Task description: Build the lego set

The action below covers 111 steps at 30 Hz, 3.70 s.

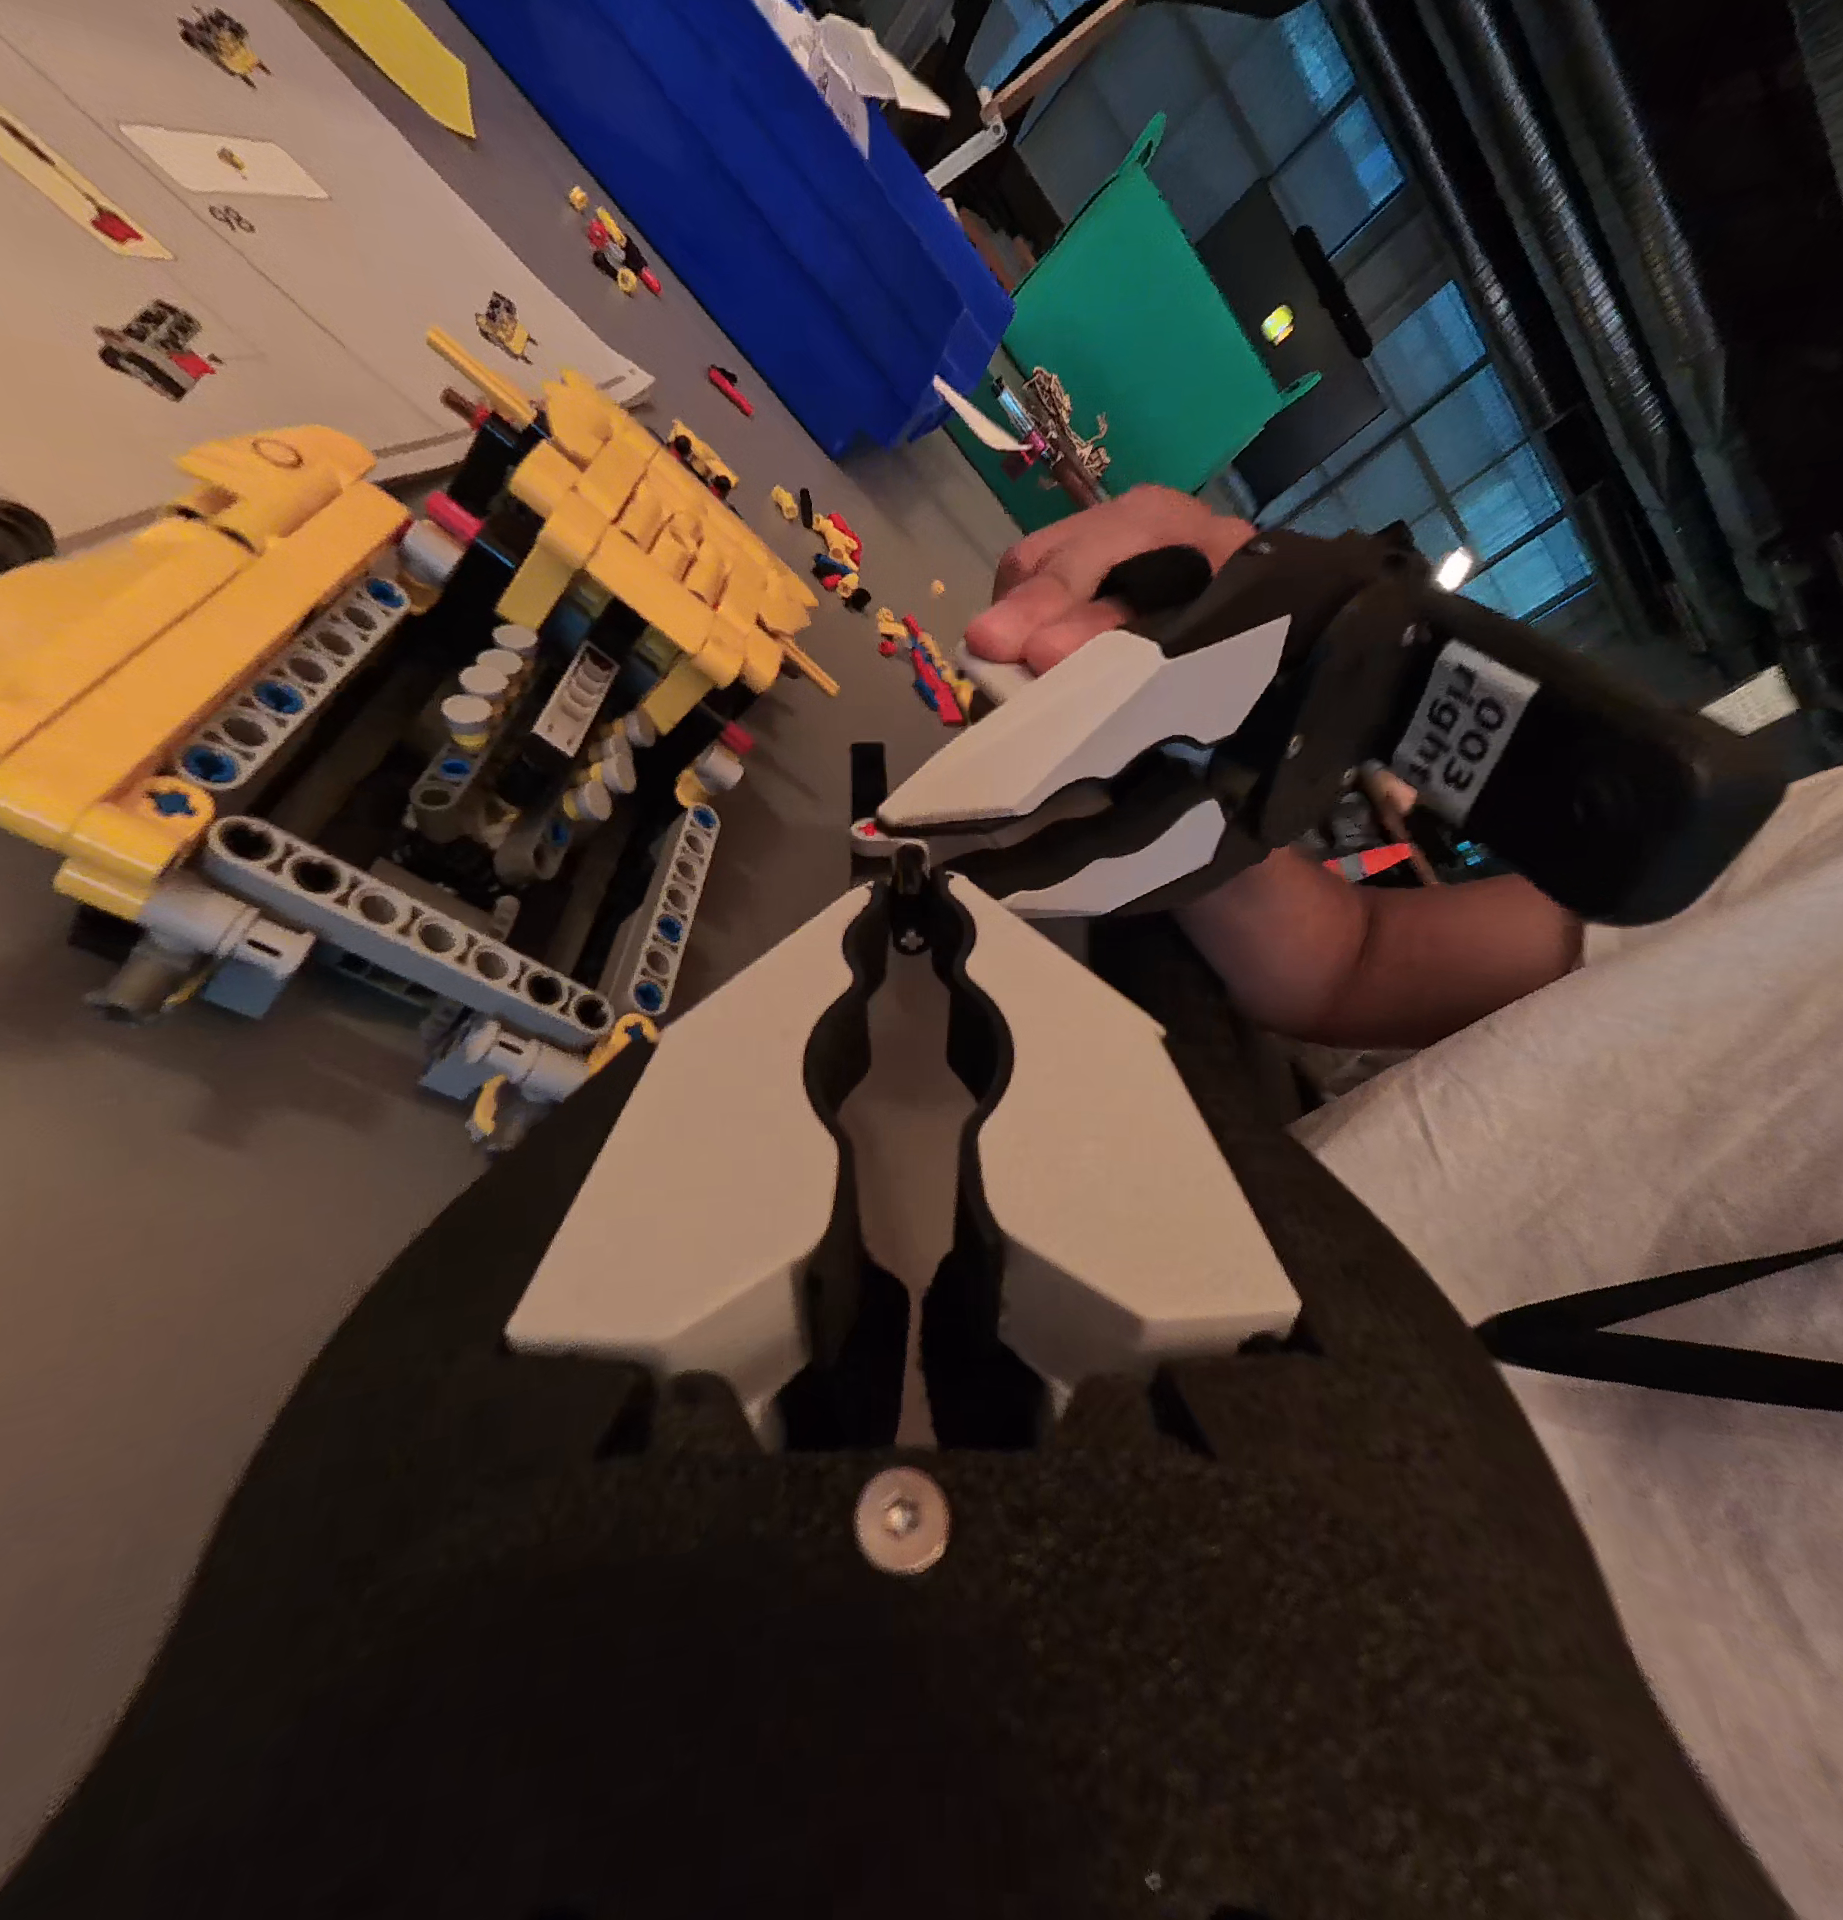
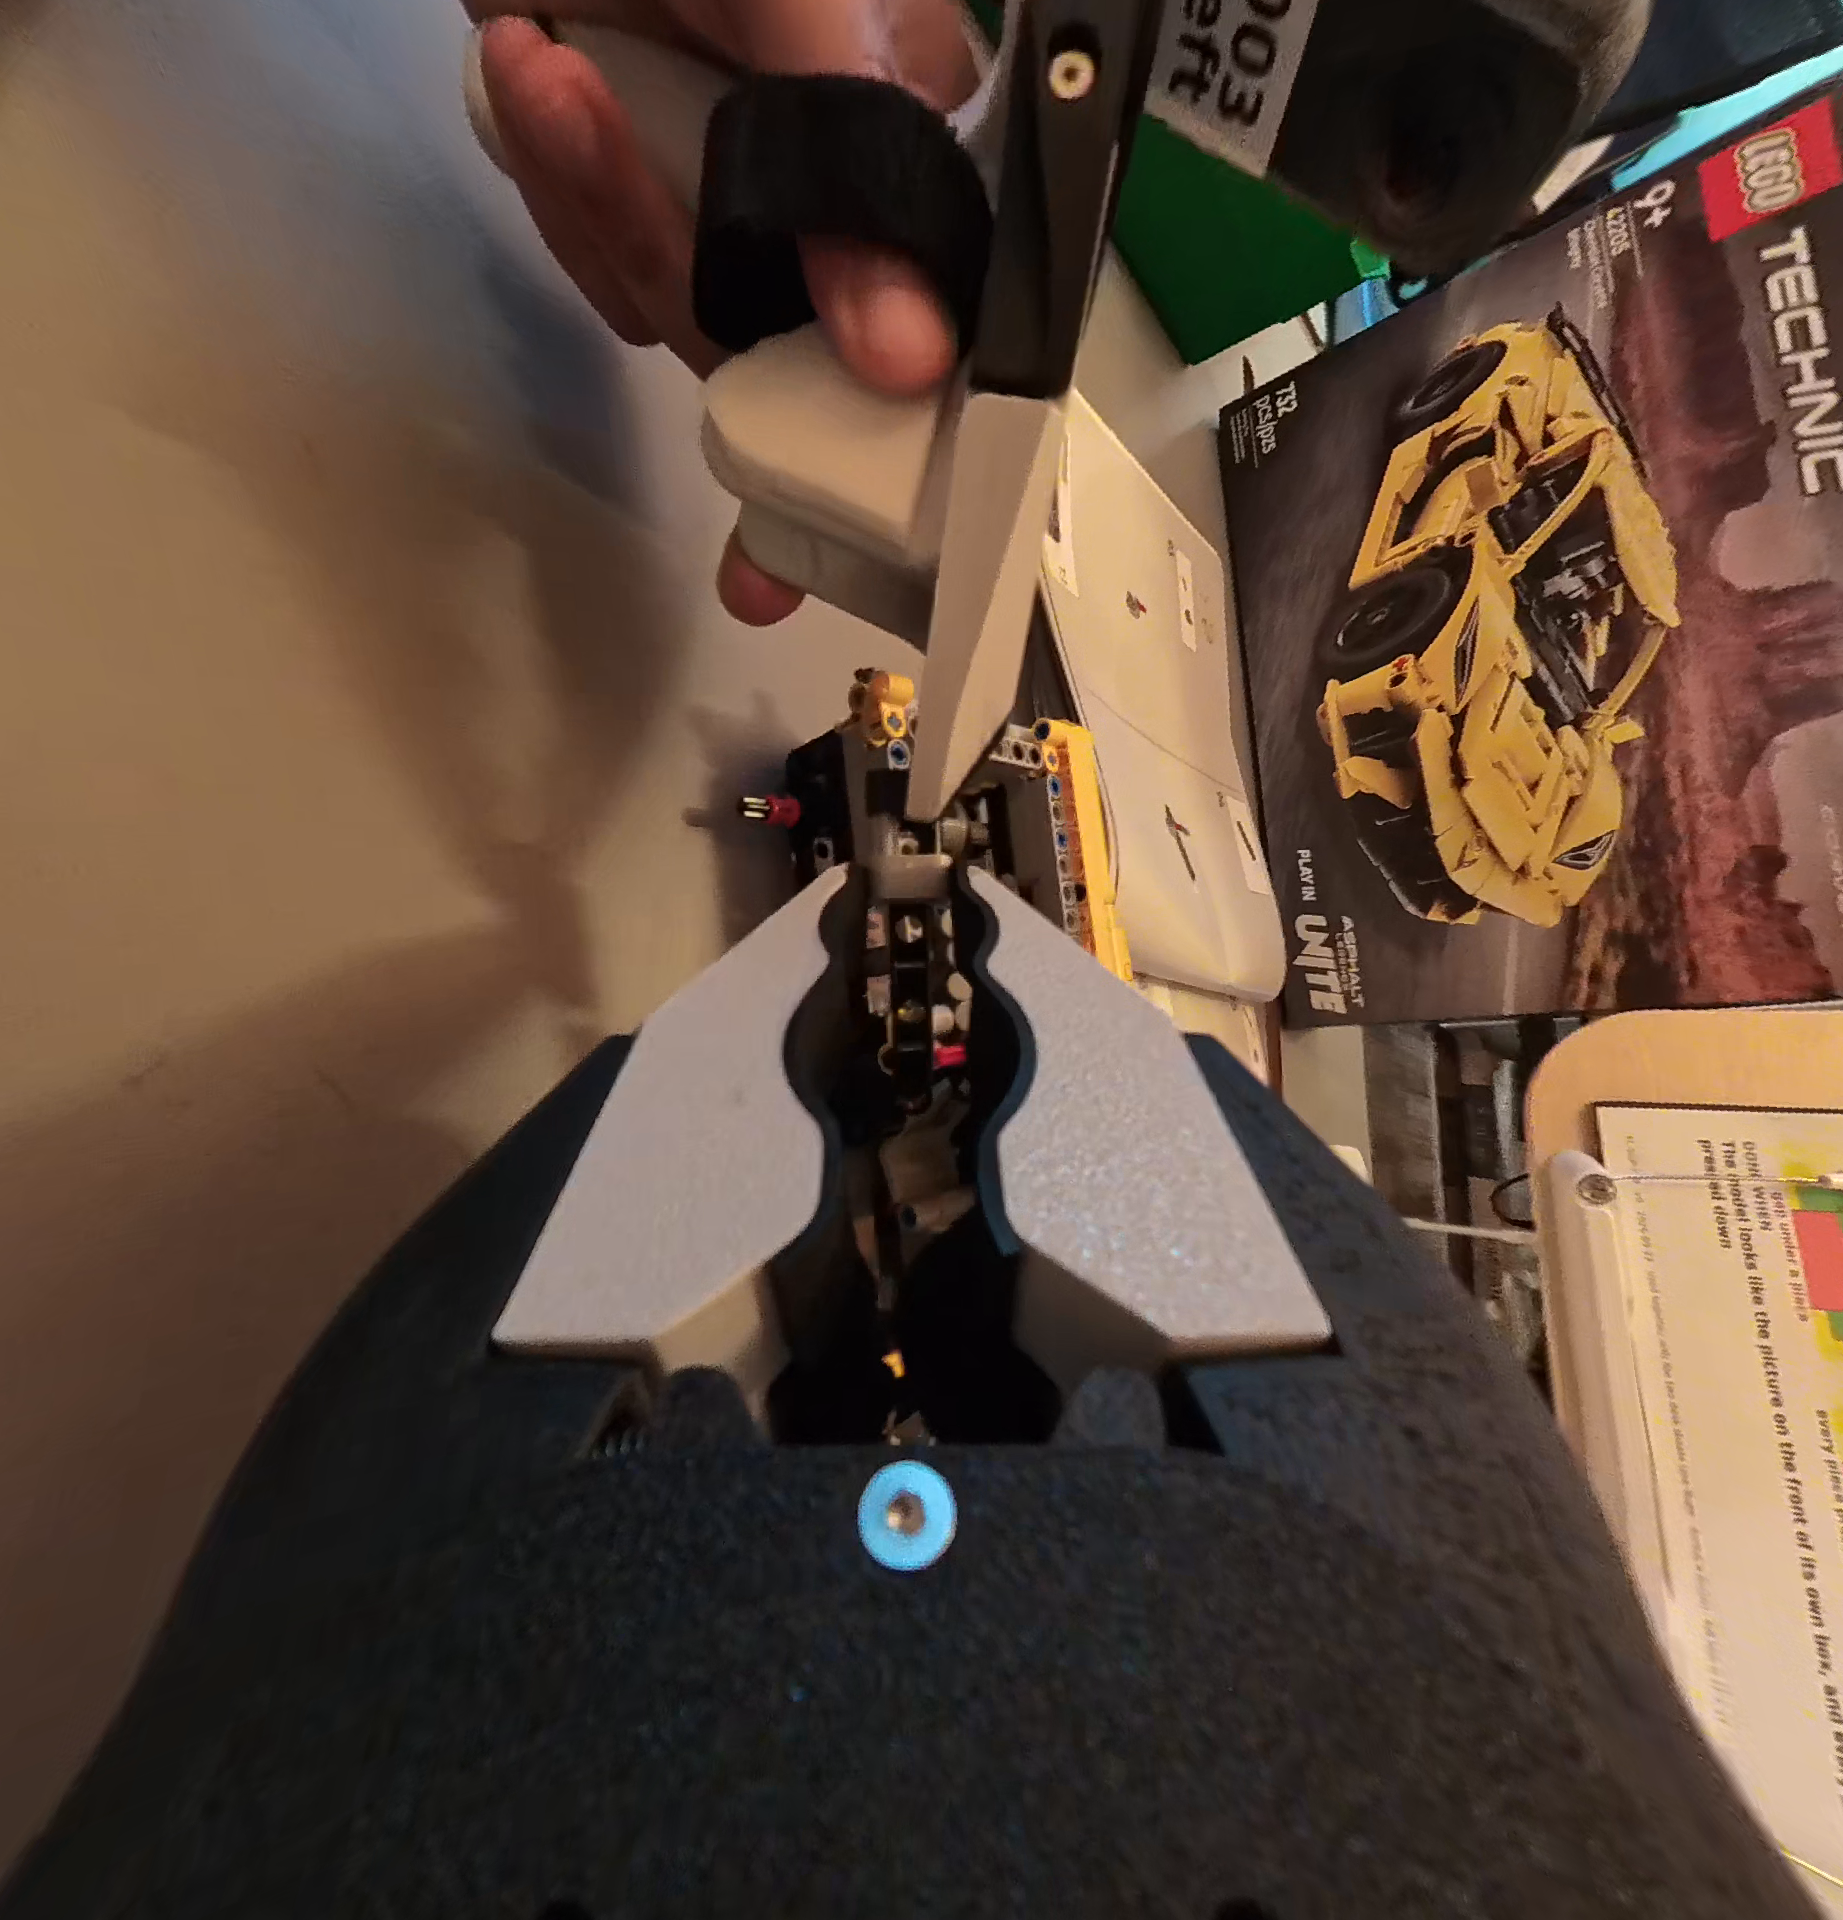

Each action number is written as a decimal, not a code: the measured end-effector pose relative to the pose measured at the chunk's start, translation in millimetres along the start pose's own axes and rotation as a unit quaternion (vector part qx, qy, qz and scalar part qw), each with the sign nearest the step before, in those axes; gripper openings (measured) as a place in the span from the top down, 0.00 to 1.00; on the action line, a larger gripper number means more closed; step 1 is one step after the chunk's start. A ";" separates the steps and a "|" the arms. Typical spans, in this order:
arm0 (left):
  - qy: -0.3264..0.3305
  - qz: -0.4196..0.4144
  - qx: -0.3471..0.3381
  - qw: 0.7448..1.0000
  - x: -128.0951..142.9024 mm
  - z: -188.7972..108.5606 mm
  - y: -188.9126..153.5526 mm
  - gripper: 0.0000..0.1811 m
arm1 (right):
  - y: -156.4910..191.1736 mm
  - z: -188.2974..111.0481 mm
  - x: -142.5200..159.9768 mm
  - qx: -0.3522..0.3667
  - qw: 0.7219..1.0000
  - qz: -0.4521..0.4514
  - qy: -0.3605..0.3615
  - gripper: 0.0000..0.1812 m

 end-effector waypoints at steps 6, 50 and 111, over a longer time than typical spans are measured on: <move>0.016 -0.015 -0.005 1.000 4.4 1.3 4.0 0.96 | 5.0 3.3 0.0 -0.006 1.000 -0.018 0.021 0.92; -0.124 0.231 0.008 0.965 -21.1 0.6 -54.9 0.72 | -52.4 -43.3 -13.8 -0.107 0.784 0.426 -0.440 0.92; -0.104 0.112 0.247 0.957 -17.2 -4.7 -79.8 0.96 | -63.8 -69.1 -68.6 -0.034 0.986 -0.016 -0.164 0.82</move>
Point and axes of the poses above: each gripper's, where its closed fingertips meet, z out along the fingers, x out of its underside, y = z × x across the jaws, the point moved 7 cm from there along -z, back along the fingers, and after that the axes turned 2 degrees about z, right-handed, at the moved point
